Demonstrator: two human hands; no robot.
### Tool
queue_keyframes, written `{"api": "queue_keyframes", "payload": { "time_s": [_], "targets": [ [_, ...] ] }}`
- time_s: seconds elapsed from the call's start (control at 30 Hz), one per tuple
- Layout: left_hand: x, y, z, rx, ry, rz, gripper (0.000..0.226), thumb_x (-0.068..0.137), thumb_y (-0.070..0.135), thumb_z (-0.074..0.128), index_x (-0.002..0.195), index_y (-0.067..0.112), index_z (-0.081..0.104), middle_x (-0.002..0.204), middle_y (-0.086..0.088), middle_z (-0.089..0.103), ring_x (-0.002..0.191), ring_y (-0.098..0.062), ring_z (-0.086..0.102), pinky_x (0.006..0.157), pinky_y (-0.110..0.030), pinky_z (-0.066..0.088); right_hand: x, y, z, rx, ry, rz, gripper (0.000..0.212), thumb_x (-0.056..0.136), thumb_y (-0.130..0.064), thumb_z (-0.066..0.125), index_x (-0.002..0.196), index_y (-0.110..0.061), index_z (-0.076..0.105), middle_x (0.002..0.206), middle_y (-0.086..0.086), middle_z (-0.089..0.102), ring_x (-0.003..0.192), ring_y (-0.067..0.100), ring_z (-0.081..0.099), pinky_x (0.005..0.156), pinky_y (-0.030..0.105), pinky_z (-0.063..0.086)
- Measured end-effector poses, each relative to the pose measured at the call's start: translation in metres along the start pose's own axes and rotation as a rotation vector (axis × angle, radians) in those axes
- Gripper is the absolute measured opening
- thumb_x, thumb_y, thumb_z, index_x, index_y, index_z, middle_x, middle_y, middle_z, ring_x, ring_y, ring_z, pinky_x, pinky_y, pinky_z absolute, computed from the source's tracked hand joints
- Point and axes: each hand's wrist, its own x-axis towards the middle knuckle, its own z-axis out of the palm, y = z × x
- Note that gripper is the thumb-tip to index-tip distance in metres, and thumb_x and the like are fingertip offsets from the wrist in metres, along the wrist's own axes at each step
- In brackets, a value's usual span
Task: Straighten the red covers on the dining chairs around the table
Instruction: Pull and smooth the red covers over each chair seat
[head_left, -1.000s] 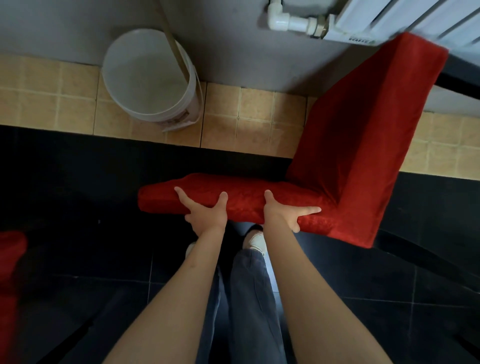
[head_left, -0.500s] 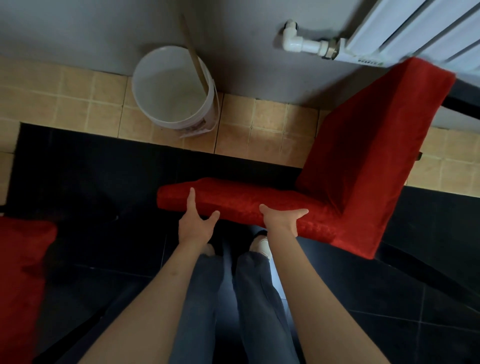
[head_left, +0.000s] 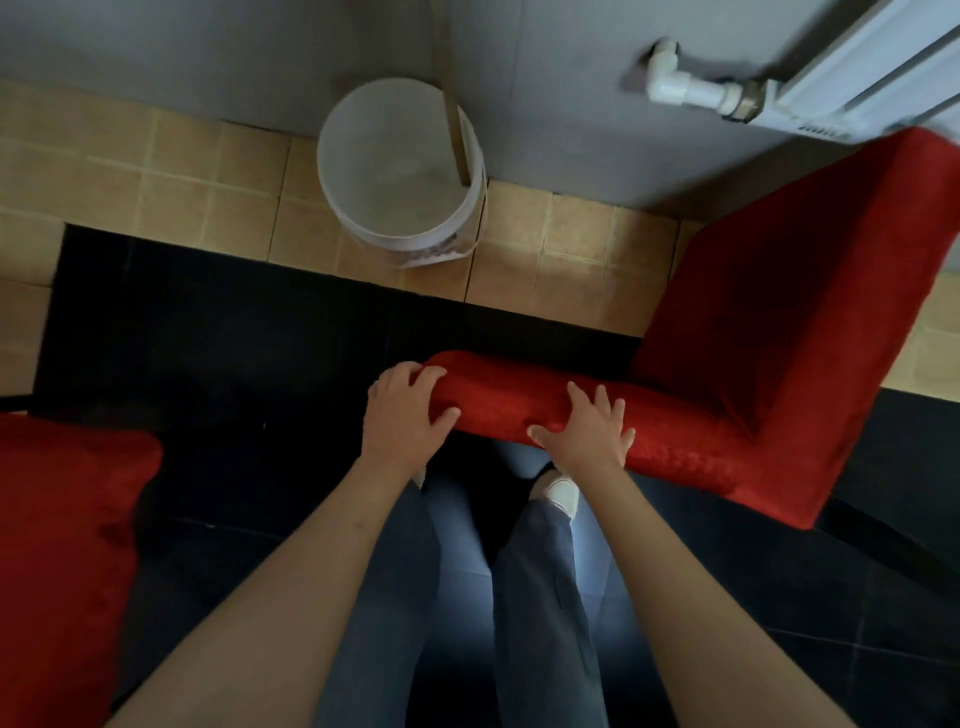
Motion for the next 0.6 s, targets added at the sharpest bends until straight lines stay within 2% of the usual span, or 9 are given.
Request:
{"api": "queue_keyframes", "payload": {
  "time_s": [0.23, 0.33, 0.47, 0.6],
  "targets": [
    [0.019, -0.022, -0.005, -0.09, -0.13, 0.144, 0.058, 0.087, 0.044, 0.064, 0.138, 0.022, 0.05, 0.131, -0.006, 0.051, 0.124, -0.024, 0.044, 0.107, -0.038, 0.032, 0.014, -0.015, 0.018, -0.117, -0.006, -0.178, 0.084, 0.087, -0.056, 0.06, 0.154, -0.034, 0.013, 0.162, -0.002, 0.01, 0.149, 0.028, -0.004, 0.115, 0.059, -0.002],
    [0.024, -0.034, -0.001, -0.113, -0.185, 0.172, 0.062, 0.086, 0.046, 0.064, 0.142, 0.026, 0.045, 0.134, -0.006, 0.047, 0.124, -0.025, 0.042, 0.105, -0.038, 0.037, 0.024, -0.017, 0.023, -0.255, -0.014, -0.25, 0.092, 0.083, -0.063, 0.059, 0.154, -0.037, 0.006, 0.161, 0.0, 0.014, 0.148, 0.029, 0.003, 0.114, 0.061, 0.0],
    [0.023, -0.042, 0.007, -0.178, -0.155, 0.169, 0.075, 0.077, 0.05, 0.073, 0.142, 0.026, 0.045, 0.136, -0.005, 0.045, 0.124, -0.026, 0.041, 0.1, -0.035, 0.037, 0.031, -0.013, 0.029, -0.374, 0.032, -0.341, 0.112, 0.067, -0.07, 0.068, 0.153, -0.04, 0.001, 0.158, 0.0, 0.021, 0.145, 0.03, 0.014, 0.113, 0.062, 0.004],
    [0.019, -0.041, 0.015, -0.208, -0.078, 0.207, 0.085, 0.065, 0.047, 0.084, 0.138, 0.02, 0.052, 0.134, -0.008, 0.049, 0.122, -0.03, 0.045, 0.097, -0.037, 0.039, 0.037, -0.008, 0.033, -0.379, 0.114, -0.408, 0.112, 0.061, -0.077, 0.066, 0.152, -0.038, 0.015, 0.152, 0.0, 0.033, 0.141, 0.027, 0.025, 0.114, 0.057, 0.01]
  ]
}}
